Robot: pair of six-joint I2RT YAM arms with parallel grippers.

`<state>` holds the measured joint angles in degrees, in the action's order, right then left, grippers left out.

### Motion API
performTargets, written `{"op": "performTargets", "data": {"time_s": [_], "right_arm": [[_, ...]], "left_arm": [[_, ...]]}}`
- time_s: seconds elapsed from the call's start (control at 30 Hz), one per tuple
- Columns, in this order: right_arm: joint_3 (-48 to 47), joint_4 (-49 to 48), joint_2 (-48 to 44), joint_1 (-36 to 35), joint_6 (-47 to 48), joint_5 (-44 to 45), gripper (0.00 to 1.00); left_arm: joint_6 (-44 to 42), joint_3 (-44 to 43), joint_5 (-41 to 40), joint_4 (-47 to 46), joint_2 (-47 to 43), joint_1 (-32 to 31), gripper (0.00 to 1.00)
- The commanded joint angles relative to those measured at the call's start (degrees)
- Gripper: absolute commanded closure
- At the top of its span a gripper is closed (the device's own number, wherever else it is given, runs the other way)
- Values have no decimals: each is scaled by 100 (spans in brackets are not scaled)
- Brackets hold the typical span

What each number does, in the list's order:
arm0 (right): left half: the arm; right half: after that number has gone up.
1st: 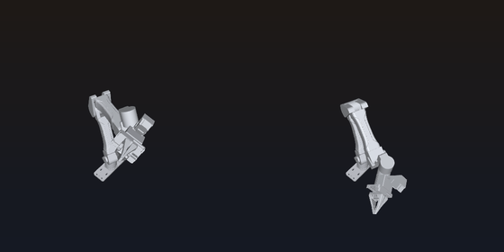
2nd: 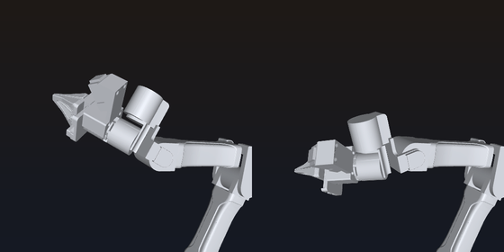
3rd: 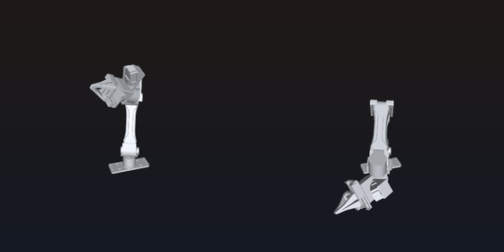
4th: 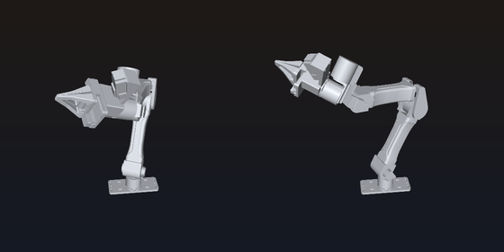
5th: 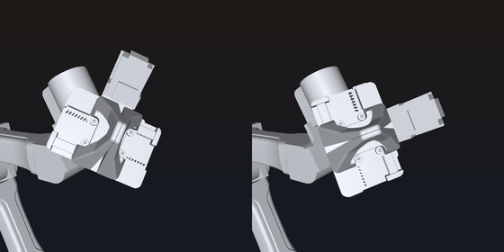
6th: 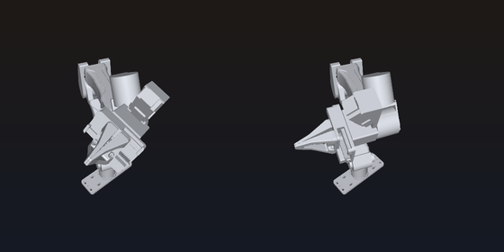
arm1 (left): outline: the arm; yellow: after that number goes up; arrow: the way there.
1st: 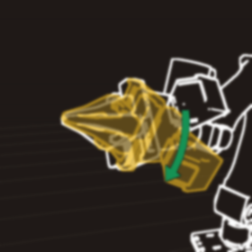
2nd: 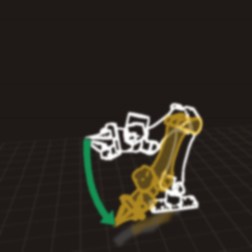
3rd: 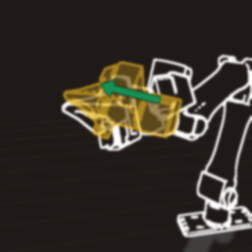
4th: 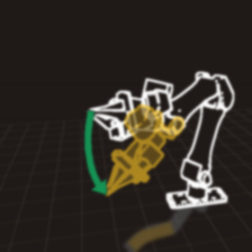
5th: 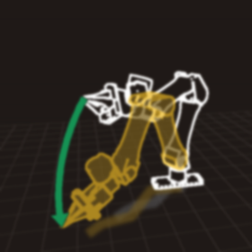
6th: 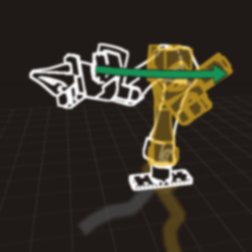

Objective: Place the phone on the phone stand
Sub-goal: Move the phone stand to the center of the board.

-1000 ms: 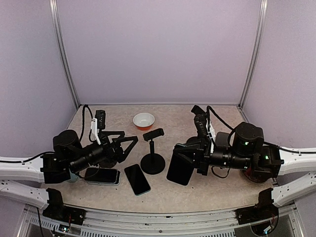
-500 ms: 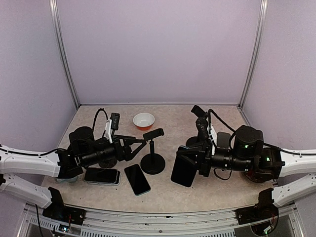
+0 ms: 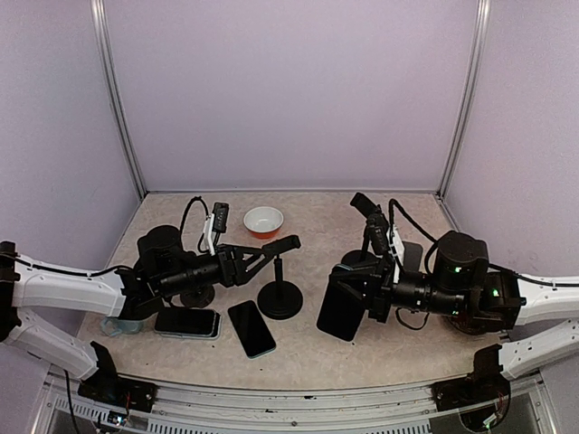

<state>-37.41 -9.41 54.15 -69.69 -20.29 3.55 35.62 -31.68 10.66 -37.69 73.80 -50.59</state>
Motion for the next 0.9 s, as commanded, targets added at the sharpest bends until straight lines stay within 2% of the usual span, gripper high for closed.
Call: {"op": "performTargets", "data": {"time_s": [0.0, 0.23, 0.4, 0.7, 0.87], "right_arm": [[28, -193, -170, 52, -43, 162, 100], [15, -175, -157, 52, -23, 199, 100], [-24, -149, -126, 52, 7, 231, 100], [-75, -119, -67, 61, 43, 260, 100], [-79, -99, -54, 61, 61, 285, 100]], "left_arm": [[24, -232, 220, -326, 126, 87, 34], [58, -233, 293, -399, 237, 163, 44], [73, -242, 345, -432, 313, 172, 45], [61, -257, 394, -449, 382, 215, 55], [56, -273, 424, -448, 418, 225, 56]]}}
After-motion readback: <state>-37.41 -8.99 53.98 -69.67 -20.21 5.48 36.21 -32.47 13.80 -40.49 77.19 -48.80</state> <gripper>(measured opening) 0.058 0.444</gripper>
